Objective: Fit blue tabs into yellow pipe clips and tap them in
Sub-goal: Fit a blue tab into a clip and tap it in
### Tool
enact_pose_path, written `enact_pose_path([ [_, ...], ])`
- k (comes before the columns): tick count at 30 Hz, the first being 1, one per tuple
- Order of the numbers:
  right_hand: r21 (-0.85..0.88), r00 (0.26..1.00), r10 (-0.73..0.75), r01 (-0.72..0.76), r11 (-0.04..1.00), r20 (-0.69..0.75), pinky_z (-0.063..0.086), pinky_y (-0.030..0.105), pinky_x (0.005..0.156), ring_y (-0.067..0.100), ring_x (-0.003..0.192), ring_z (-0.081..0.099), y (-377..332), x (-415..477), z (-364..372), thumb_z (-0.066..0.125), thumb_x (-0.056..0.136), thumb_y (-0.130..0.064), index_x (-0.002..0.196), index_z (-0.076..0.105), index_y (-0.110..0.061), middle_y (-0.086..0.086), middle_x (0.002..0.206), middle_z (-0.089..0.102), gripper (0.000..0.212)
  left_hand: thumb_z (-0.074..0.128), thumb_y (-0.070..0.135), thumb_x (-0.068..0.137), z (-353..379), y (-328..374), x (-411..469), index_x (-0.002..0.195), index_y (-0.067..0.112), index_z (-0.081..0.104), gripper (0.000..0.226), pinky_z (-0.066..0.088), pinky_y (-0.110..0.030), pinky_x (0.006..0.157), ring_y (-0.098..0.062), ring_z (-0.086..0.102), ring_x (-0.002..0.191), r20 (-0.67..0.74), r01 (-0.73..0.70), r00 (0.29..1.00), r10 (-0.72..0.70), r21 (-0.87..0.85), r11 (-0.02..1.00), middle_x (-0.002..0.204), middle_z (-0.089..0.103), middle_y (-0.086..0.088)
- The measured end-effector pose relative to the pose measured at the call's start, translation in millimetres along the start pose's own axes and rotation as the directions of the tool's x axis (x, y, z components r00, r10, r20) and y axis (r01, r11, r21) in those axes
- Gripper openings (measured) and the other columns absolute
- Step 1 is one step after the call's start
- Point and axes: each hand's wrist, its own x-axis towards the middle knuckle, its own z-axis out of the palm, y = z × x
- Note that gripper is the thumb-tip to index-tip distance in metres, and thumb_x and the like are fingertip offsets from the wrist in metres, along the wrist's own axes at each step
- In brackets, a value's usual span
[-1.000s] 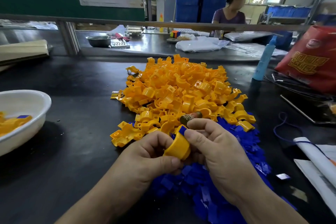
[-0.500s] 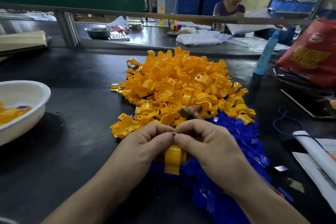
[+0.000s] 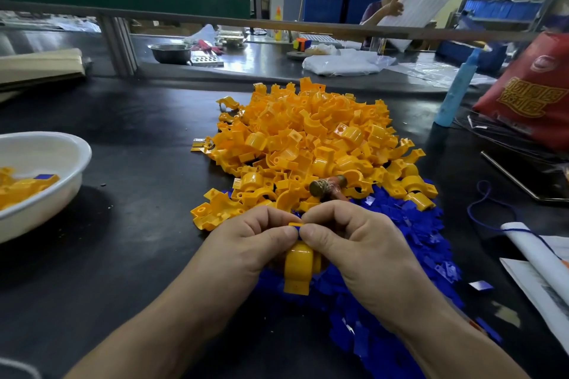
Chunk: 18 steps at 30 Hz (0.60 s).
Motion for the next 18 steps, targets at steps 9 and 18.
enact_pose_path([
  [9, -0.426, 0.985, -0.083, 0.011, 0.905, -0.15, 0.049, 0.009, 0.064, -0.007, 0.088, 0.054, -11.1, -5.3, -16.3, 0.057, 0.086, -0.046, 0.12, 0.052, -0.045, -0.022, 0.094, 0.056, 0.034, 0.067, 0.034, 0.071, -19.7, 19.4, -7.3, 0.09, 0.023, 0.076, 0.023, 0.056, -0.046, 0.079, -0.03, 0.069, 0.085, -0.075, 0.089, 0.994, -0.081, 0.115, 0.989, 0.094, 0.075, -0.012],
  [18, -0.939, 0.97, 0.078, -0.243, 0.246, -0.23, 0.042, 0.029, 0.085, 0.012, 0.118, 0.045, -1.6, -35.6, -80.1, 0.042, 0.086, -0.061, 0.138, 0.031, -0.038, -0.012, 0.13, 0.047, 0.058, 0.065, 0.024, 0.09, -57.7, 16.2, -15.7, 0.084, 0.03, 0.075, 0.014, 0.047, -0.024, 0.054, -0.011, 0.06, 0.059, -0.209, 0.28, 0.959, -0.193, 0.577, 0.767, 0.069, 0.071, 0.003],
])
